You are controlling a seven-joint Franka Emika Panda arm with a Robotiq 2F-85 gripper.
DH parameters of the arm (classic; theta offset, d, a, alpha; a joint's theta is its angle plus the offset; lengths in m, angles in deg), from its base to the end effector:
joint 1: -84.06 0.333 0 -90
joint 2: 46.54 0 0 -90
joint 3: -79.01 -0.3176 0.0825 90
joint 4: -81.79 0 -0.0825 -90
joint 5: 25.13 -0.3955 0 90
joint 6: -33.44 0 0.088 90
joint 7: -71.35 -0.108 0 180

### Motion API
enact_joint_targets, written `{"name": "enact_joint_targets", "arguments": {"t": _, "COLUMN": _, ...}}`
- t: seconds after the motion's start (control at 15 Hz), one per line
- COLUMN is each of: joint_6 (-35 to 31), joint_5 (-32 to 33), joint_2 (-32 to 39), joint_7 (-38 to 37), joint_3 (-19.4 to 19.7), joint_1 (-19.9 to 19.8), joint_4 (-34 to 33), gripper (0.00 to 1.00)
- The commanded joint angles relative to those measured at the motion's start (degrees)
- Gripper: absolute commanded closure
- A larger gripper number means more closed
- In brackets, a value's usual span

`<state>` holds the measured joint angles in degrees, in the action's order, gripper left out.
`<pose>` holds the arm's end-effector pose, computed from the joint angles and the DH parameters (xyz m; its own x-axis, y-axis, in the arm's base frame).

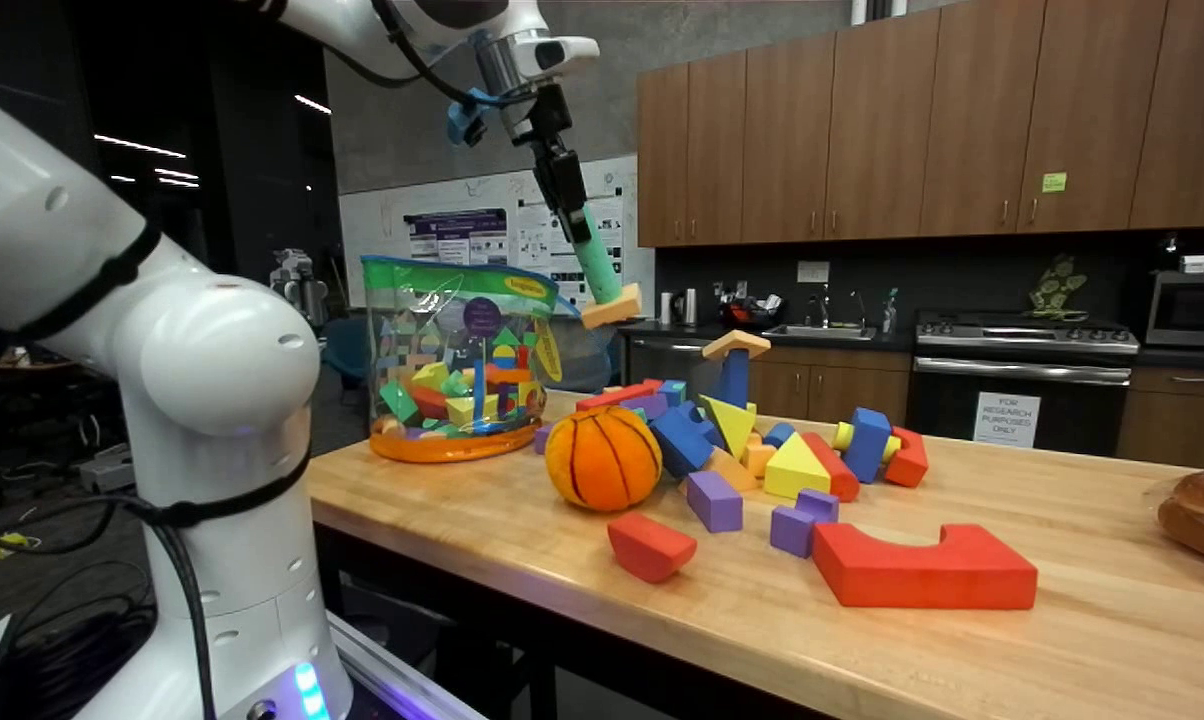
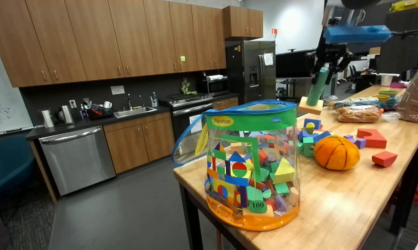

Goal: Put one yellow block into the bag

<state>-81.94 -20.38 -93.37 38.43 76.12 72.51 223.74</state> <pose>0.3421 -0.0533 0.5865 0.6976 -0.6239 0.3524 -0.6396 -0.7639 -0.0863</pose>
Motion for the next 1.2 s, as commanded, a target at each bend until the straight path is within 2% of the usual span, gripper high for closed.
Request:
{"name": "enact_joint_targets", "arguments": {"t": 0.0, "joint_6": 1.5, "joint_5": 0.0, "joint_2": -3.9, "joint_7": 2.4, "joint_3": -1.8, "joint_1": 0.2, "joint_4": -3.2, "gripper": 0.84}}
{"name": "enact_joint_targets", "arguments": {"t": 0.53, "joint_6": 1.5, "joint_5": 1.1, "joint_2": -2.9, "joint_7": 4.2, "joint_3": -8.9, "joint_1": 0.7, "joint_4": -13.8, "gripper": 0.84}}
{"name": "enact_joint_targets", "arguments": {"t": 1.13, "joint_6": 2.9, "joint_5": 7.3, "joint_2": 7.3, "joint_7": 4.3, "joint_3": -21.3, "joint_1": 1.0, "joint_4": -26.2, "gripper": 0.84}}
